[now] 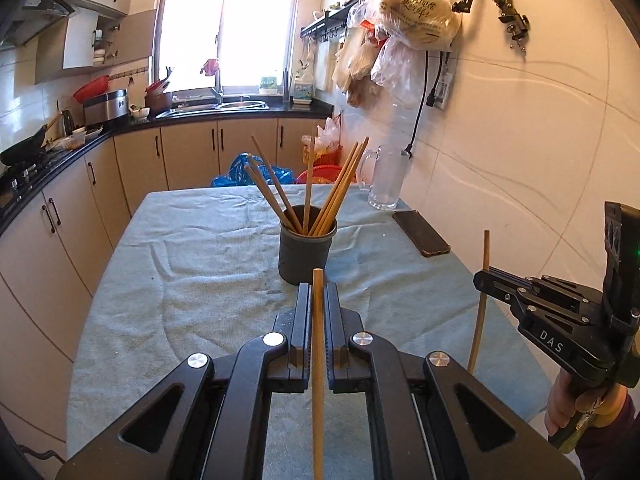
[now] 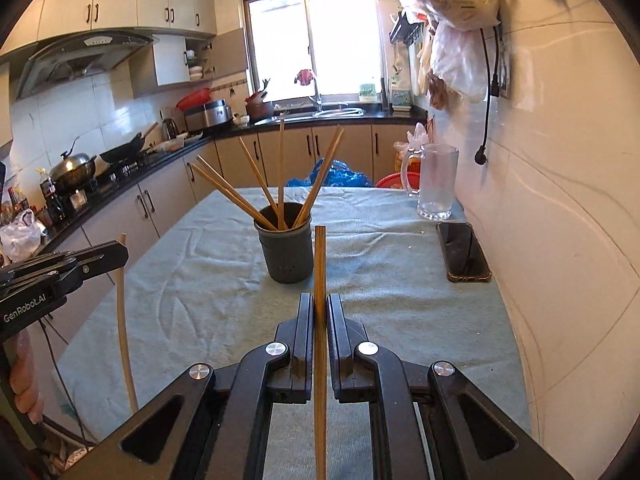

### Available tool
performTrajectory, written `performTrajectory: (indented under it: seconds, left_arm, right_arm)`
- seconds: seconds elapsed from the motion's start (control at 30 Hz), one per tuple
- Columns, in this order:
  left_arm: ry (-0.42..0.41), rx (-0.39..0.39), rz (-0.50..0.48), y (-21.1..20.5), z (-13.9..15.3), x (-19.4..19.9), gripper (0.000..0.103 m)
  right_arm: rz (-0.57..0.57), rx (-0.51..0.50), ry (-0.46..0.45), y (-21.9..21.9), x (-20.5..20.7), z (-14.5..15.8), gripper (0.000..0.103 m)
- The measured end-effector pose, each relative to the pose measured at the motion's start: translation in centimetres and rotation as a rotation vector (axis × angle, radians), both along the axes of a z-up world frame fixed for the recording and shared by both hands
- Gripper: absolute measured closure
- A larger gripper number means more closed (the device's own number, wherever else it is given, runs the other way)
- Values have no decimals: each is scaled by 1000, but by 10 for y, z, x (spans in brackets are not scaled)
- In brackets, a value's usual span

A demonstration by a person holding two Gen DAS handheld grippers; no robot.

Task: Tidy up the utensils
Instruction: 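Lift both held chopsticks upright and carry them toward the grey cup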

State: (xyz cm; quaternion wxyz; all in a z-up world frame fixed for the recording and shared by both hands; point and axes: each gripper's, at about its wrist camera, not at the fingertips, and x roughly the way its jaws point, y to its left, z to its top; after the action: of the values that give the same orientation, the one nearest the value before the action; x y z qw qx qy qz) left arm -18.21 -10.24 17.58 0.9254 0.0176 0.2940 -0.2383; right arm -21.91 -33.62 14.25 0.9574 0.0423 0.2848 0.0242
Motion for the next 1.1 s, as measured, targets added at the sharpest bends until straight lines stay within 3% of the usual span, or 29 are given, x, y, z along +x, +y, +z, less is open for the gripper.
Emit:
performTrajectory:
  seconds: [0.43, 1.1]
  left_arm:
    - [-37, 14, 13, -4, 12, -17, 98]
    - [-65, 17, 14, -6, 27, -16, 98]
  right_arm:
    - [-13, 16, -69, -3, -24, 13, 96]
    - [-9, 12, -92, -2, -21, 25, 96]
